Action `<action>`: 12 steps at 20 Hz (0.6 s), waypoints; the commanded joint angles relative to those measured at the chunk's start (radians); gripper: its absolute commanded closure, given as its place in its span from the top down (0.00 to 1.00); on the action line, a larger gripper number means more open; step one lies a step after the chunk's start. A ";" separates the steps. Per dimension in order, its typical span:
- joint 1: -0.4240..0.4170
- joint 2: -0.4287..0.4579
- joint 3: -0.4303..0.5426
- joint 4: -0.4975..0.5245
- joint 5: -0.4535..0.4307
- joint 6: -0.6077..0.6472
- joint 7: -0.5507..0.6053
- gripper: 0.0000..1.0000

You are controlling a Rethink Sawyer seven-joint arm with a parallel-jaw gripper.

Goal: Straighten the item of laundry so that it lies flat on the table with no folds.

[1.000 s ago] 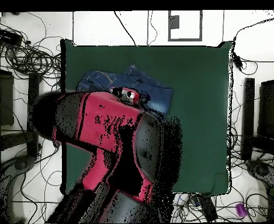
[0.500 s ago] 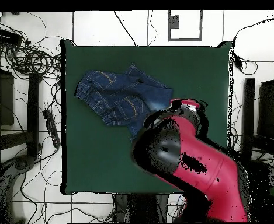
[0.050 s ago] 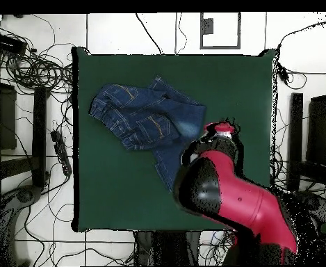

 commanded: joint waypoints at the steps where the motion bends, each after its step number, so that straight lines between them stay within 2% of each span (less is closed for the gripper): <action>1: 0.054 0.026 0.206 0.213 -0.122 -0.072 -0.002 1.00; 8: -0.001 -0.003 0.260 0.258 -0.191 -0.019 -0.025 1.00; 12: 0.023 0.074 0.233 0.237 -0.228 -0.072 -0.017 1.00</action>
